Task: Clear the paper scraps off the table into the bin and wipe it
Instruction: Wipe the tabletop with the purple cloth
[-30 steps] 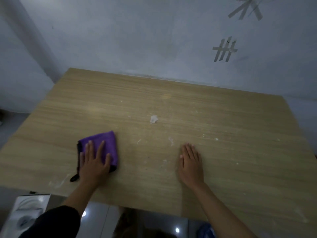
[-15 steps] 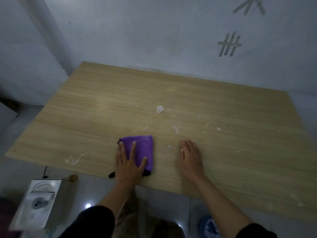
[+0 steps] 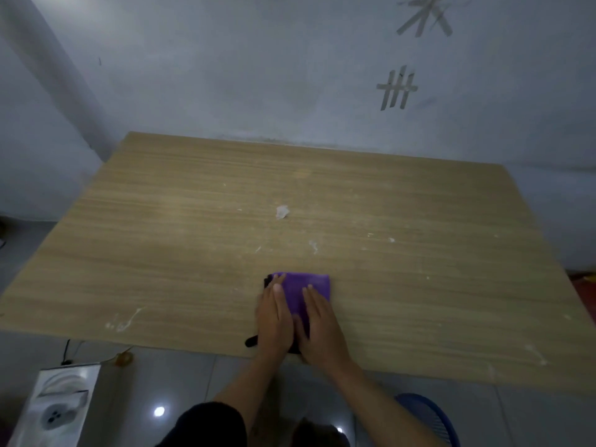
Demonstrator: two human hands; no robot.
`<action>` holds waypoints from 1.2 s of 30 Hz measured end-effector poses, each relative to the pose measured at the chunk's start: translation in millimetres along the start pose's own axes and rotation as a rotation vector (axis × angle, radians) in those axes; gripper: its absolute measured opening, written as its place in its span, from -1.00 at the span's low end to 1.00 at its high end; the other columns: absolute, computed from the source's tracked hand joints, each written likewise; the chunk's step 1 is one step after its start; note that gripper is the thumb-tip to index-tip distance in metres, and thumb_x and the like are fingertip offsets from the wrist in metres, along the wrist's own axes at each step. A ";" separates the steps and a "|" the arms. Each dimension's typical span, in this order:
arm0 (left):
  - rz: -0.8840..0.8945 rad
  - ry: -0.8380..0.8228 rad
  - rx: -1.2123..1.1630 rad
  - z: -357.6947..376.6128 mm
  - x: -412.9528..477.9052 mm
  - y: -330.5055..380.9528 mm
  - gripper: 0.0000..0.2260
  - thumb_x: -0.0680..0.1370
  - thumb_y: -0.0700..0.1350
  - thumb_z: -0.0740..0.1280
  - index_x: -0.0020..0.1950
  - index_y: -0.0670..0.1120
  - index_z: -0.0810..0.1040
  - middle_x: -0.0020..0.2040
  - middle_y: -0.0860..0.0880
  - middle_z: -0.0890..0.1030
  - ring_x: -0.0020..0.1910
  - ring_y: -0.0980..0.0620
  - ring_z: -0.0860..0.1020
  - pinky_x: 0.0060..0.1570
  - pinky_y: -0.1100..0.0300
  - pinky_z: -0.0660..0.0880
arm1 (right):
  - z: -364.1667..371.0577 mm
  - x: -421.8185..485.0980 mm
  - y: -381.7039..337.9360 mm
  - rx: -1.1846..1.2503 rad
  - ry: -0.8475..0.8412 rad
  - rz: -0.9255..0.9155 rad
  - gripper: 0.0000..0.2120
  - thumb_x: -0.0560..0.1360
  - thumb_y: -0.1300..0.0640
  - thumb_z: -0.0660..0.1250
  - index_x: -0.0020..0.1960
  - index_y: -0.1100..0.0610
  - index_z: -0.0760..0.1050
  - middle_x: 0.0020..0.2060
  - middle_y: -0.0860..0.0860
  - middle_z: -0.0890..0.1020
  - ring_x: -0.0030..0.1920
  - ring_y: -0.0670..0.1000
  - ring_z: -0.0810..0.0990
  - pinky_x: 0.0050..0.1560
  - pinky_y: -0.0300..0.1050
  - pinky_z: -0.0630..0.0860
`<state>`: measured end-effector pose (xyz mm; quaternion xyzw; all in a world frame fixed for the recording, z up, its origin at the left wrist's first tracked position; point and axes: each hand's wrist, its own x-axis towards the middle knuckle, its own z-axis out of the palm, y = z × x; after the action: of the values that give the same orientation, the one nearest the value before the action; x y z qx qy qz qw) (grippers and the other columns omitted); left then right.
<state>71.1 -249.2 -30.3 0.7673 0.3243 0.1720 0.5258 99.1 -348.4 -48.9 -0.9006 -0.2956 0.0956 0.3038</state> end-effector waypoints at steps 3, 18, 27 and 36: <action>0.047 0.017 0.100 -17.0 31.5 -3.7 -0.51 0.59 0.06 -0.12 0.29 -0.11 0.46 0.29 -0.12 0.49 0.31 -0.04 0.35 0.30 0.19 0.21 | 17.8 -4.4 3.6 -0.194 -0.090 -0.060 -0.45 0.58 -0.15 -0.07 0.46 0.13 0.19 0.45 0.16 0.25 0.47 0.14 0.14 0.42 0.00 0.07; 0.115 0.050 0.399 -66.3 152.5 -43.1 -0.41 0.52 0.17 -0.11 0.28 -0.11 0.49 0.34 -0.11 0.46 0.35 -0.09 0.36 0.32 0.08 0.26 | -19.3 152.9 55.5 -0.272 0.277 0.519 -0.41 0.48 -0.15 -0.01 0.39 0.15 0.32 0.37 0.36 0.31 0.40 0.36 0.24 0.40 0.29 0.16; 0.181 0.028 0.426 -47.7 228.3 -32.7 -0.50 0.54 0.10 -0.05 0.26 -0.11 0.50 0.33 -0.12 0.48 0.32 -0.09 0.40 0.30 0.11 0.26 | 41.4 240.4 -9.9 -0.334 0.046 0.027 -0.41 0.49 -0.32 -0.02 0.44 -0.10 0.22 0.46 0.16 0.23 0.47 0.20 0.15 0.45 0.06 -0.02; 0.227 -0.060 0.522 -21.8 303.2 -27.9 -0.44 0.52 0.13 -0.14 0.34 -0.05 0.42 0.41 -0.04 0.39 0.43 0.01 0.27 0.43 0.05 0.12 | -50.0 307.8 83.0 -0.226 0.293 0.742 -0.49 0.56 -0.19 0.03 0.46 -0.06 0.17 0.50 0.18 0.11 0.50 0.20 0.01 0.47 0.15 -0.06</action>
<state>270.6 -21.6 -70.8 0.9129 0.2542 0.1177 0.2970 404.4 -244.3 -56.8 -0.9779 0.0867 0.0363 0.1867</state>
